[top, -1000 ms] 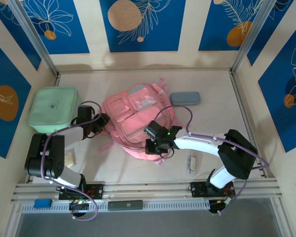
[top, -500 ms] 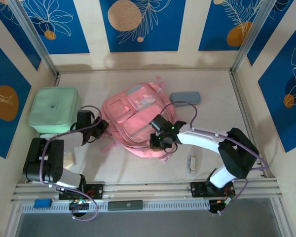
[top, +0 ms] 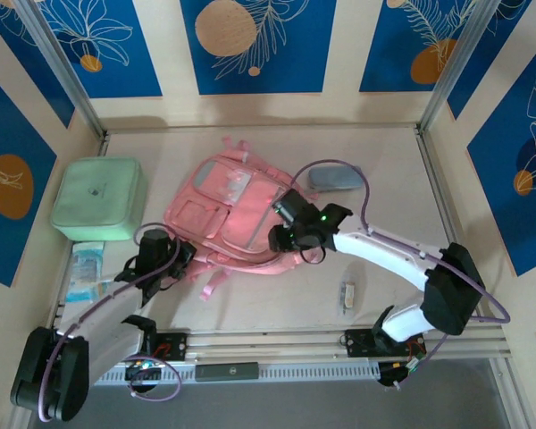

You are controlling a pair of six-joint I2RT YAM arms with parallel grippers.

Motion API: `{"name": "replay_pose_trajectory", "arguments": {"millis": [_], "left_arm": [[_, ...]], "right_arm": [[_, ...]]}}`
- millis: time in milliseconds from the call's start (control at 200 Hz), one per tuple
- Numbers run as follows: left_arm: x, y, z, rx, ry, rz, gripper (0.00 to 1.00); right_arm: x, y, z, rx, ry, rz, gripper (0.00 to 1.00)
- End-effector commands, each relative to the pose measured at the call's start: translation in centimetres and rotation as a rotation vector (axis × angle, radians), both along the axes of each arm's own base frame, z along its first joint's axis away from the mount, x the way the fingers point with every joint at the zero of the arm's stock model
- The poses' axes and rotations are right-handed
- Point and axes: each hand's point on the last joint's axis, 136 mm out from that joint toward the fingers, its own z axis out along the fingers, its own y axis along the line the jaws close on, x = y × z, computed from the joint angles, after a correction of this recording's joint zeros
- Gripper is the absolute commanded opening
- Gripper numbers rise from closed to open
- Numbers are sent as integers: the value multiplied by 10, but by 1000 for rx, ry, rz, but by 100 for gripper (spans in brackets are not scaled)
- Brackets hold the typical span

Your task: Pack the student bag

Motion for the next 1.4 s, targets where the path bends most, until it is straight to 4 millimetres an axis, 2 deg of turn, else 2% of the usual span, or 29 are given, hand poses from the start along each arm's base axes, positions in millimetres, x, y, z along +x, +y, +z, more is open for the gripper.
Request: {"name": "replay_pose_trajectory", "arguments": {"millis": [0, 70, 185, 315, 405, 630, 855, 985, 1201, 1396], "left_arm": [[-6, -11, 9, -32, 1, -10, 0], [-7, -16, 13, -45, -8, -16, 0], [-10, -22, 23, -52, -39, -22, 0], [-11, -30, 30, -51, -47, -52, 0], [-13, -32, 29, -58, -49, -55, 0], [-13, -38, 34, -82, -65, -75, 0], [-15, -40, 39, -95, -77, -81, 0], [-15, -40, 41, -95, -85, -81, 0], [-16, -41, 41, -97, -85, -82, 0], [-16, -41, 43, -89, -89, -85, 0]], "right_arm": [[-36, 16, -1, -43, 17, 10, 44], [-55, 46, -8, -22, 20, 58, 43], [-70, 88, -16, -21, -41, 104, 42], [-71, 132, -34, -18, -90, 128, 37], [-63, 151, -45, 6, -110, 116, 35], [-39, 160, -66, 7, -182, 19, 34], [-25, 167, -65, 23, -279, 6, 34], [-14, 161, -69, -4, -306, -33, 34], [-6, 165, -66, -1, -387, -11, 34], [2, 153, -72, -81, -427, -44, 30]]}}
